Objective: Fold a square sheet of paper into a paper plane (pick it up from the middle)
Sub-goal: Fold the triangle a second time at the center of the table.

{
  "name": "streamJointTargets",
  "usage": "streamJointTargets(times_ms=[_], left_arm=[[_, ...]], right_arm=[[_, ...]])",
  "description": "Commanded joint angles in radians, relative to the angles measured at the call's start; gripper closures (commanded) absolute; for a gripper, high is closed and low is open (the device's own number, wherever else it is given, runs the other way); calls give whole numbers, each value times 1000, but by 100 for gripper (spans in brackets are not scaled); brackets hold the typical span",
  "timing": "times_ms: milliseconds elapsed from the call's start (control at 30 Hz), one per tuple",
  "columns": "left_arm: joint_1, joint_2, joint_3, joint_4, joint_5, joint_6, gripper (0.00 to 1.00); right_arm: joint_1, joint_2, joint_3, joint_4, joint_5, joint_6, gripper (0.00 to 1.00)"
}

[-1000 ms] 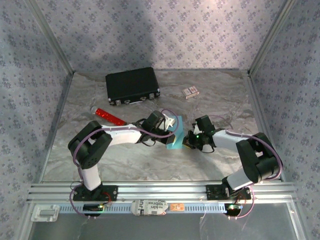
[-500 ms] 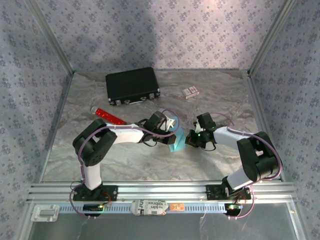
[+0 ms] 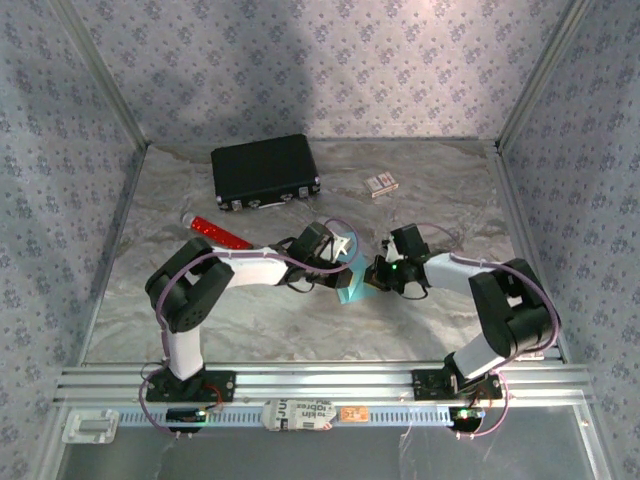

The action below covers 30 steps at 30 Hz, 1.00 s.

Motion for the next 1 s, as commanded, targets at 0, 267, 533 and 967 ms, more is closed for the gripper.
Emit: streamJointTargets(times_ms=[0, 267, 533, 967], left_arm=[[2, 3, 30, -24, -14, 20, 96], [10, 8, 38, -71, -52, 50, 96], [12, 21, 62, -119, -92, 72, 95], [11, 25, 73, -161, -149, 80, 95]], right_arm=[[8, 22, -14, -57, 46, -8, 94], [15, 18, -21, -66, 63, -10, 94], [18, 19, -19, -67, 62, -12, 94], [20, 17, -15, -70, 64, -9, 94]])
